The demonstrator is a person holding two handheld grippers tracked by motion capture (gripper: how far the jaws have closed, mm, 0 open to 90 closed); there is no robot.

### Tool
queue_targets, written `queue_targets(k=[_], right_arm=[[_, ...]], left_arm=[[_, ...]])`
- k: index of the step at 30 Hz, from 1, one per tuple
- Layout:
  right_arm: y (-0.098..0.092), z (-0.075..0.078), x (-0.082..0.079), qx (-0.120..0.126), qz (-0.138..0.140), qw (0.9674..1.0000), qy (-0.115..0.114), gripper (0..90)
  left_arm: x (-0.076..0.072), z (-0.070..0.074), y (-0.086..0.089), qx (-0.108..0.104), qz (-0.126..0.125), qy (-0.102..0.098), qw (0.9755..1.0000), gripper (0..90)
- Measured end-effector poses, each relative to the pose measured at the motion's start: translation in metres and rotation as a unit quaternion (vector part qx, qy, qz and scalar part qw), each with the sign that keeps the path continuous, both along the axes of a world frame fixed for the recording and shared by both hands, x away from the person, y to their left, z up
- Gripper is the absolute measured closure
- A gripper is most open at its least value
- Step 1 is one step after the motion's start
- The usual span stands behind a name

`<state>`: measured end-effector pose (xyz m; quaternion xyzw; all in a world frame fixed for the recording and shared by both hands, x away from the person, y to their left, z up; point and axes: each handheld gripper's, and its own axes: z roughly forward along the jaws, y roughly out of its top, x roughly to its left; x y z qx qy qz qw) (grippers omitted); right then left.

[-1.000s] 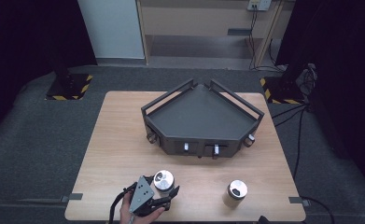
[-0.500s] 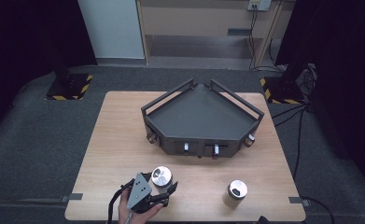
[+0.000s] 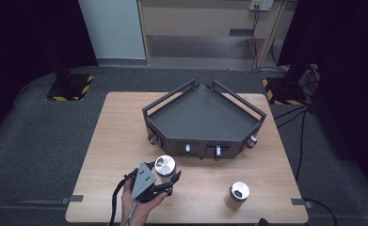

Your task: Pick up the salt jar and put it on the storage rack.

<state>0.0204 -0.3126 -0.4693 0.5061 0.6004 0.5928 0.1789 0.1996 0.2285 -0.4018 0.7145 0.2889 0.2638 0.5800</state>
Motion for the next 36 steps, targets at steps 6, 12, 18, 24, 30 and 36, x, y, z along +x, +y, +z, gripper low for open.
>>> queue_targets(k=[6,12,18,24,30,36], right_arm=[[0.000,0.000,0.000,0.001,-0.002,1.0000,0.001,2.3],[0.000,0.000,0.001,0.001,0.000,1.0000,0.002,2.3],[-0.001,0.000,0.001,0.002,-0.002,1.0000,0.002,2.3],[-0.001,0.000,0.002,0.003,0.000,1.0000,0.004,2.3],[-0.002,0.000,0.002,0.003,-0.001,1.0000,0.005,2.4],[-0.001,-0.001,0.003,0.001,0.000,1.0000,0.005,2.4]], left_arm=[[0.024,0.019,-0.009,0.008,0.002,-0.014,0.9999,30.3],[0.045,0.033,-0.019,0.011,0.013,-0.023,0.9996,30.4],[0.065,0.042,-0.026,0.014,0.016,-0.025,0.9995,30.3],[0.084,0.051,-0.031,0.015,0.025,-0.028,0.9992,30.3],[0.107,0.060,-0.039,0.020,0.030,-0.026,0.9990,30.3],[0.132,0.069,-0.058,0.052,0.043,-0.049,0.9965,30.3]])
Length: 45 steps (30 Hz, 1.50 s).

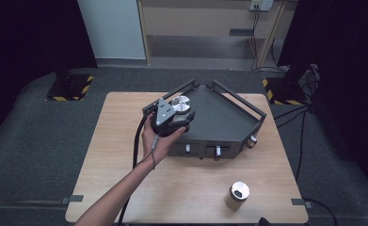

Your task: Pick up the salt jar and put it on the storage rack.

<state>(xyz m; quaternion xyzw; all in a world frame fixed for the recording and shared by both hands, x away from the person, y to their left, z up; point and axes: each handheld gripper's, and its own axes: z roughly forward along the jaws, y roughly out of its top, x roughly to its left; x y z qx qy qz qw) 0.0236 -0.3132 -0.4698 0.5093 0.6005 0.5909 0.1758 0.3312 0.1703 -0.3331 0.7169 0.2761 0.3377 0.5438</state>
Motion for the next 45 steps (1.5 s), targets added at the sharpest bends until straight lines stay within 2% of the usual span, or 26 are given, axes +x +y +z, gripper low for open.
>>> queue_targets(k=[1,3,4,11,18,22,31,35,45], right_arm=[[0.000,0.000,0.000,0.000,0.000,1.0000,0.001,2.4],[0.000,0.000,-0.001,-0.002,-0.002,1.0000,0.000,2.4],[0.000,0.000,-0.001,-0.001,-0.003,1.0000,0.000,2.4],[0.001,0.000,-0.001,-0.002,-0.010,0.9999,0.000,2.4],[0.002,0.000,0.000,-0.006,-0.010,0.9999,0.000,2.4],[0.002,0.000,0.000,-0.005,-0.009,0.9999,0.000,2.4],[0.002,0.000,0.000,-0.004,-0.008,1.0000,-0.001,2.5],[0.002,0.000,0.001,-0.004,-0.006,1.0000,-0.001,2.5],[0.002,0.001,0.002,-0.005,-0.001,1.0000,0.000,2.5]], left_arm=[[0.004,0.001,-0.003,-0.001,0.003,0.002,1.0000,30.3],[0.014,0.001,-0.006,-0.020,0.005,0.016,0.9997,30.3],[0.019,0.001,-0.008,-0.022,0.007,0.017,0.9996,30.3],[0.050,-0.007,-0.021,-0.012,0.015,0.019,0.9996,30.4],[0.080,-0.024,-0.022,-0.026,0.026,0.043,0.9984,30.3],[0.092,-0.032,-0.026,-0.016,0.039,0.056,0.9976,30.3],[0.103,-0.042,-0.032,-0.014,0.049,0.067,0.9965,30.3],[0.104,-0.043,-0.034,-0.005,0.048,0.069,0.9964,30.3],[0.105,-0.048,-0.031,-0.015,0.050,0.076,0.9957,30.2]])
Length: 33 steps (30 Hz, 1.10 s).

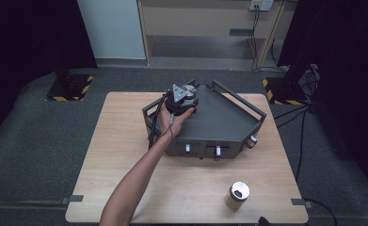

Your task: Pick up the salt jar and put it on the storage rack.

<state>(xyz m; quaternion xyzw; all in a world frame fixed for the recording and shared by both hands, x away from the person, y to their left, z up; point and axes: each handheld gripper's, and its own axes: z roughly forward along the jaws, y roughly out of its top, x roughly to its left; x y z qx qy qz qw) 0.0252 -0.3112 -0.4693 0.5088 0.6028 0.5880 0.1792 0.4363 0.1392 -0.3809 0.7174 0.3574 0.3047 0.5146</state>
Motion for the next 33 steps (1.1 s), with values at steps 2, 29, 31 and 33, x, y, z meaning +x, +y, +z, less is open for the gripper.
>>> queue_targets(k=[2,29,31,33], right_arm=[[0.000,0.000,0.000,0.000,0.000,1.0000,0.000,2.5],[0.001,0.000,0.000,-0.002,-0.002,1.0000,-0.001,2.5],[0.001,0.000,0.000,-0.002,-0.002,1.0000,0.000,2.5],[0.002,0.000,0.000,-0.003,-0.001,1.0000,0.000,2.5]], left_arm=[[0.001,0.000,0.002,-0.008,0.003,0.006,0.9999,30.1],[0.000,0.010,0.006,-0.022,0.000,0.036,0.9991,0.3],[-0.002,0.009,0.009,-0.025,-0.005,0.033,0.9991,0.0],[-0.004,0.010,0.009,-0.021,-0.008,0.031,0.9993,0.0]])
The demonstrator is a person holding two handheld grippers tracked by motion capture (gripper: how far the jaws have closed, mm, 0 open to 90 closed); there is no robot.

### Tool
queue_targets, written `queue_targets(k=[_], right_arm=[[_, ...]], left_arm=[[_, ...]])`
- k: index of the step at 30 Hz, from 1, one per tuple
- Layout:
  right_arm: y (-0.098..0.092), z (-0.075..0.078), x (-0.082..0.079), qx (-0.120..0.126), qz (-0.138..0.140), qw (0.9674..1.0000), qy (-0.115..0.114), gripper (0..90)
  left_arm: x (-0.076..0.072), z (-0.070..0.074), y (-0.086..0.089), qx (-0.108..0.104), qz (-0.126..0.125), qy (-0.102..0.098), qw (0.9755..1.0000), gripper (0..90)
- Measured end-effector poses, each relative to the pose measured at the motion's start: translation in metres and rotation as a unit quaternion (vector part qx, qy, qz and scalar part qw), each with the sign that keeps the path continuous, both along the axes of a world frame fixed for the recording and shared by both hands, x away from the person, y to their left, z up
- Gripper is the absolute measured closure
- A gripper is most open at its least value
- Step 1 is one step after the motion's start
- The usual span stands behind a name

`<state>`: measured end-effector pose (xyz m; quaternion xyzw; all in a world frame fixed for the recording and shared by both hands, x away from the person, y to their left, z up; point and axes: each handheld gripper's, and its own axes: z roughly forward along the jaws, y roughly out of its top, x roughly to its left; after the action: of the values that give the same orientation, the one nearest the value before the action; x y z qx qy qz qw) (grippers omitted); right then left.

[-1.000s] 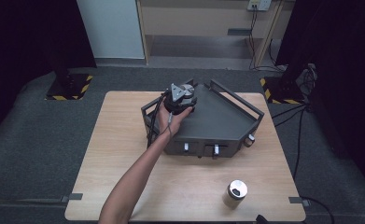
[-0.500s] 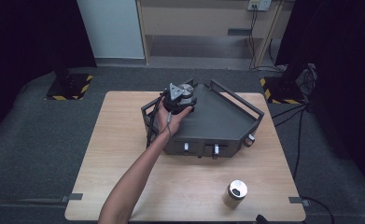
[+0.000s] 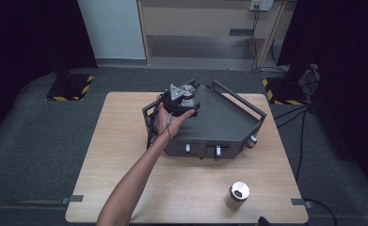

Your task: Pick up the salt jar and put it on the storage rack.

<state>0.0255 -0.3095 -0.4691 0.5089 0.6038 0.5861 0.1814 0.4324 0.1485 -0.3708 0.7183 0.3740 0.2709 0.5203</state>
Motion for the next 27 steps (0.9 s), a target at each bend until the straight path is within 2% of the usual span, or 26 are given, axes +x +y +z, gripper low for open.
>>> queue_targets(k=[14,27], right_arm=[[0.001,0.000,-0.003,0.000,-0.006,1.0000,-0.004,2.5],[0.002,0.001,-0.004,-0.003,-0.002,1.0000,-0.008,2.5]], left_arm=[[-0.017,0.010,0.006,0.016,-0.019,-0.016,0.9996,0.0],[-0.045,0.014,0.020,0.021,-0.031,-0.027,0.9989,0.0]])
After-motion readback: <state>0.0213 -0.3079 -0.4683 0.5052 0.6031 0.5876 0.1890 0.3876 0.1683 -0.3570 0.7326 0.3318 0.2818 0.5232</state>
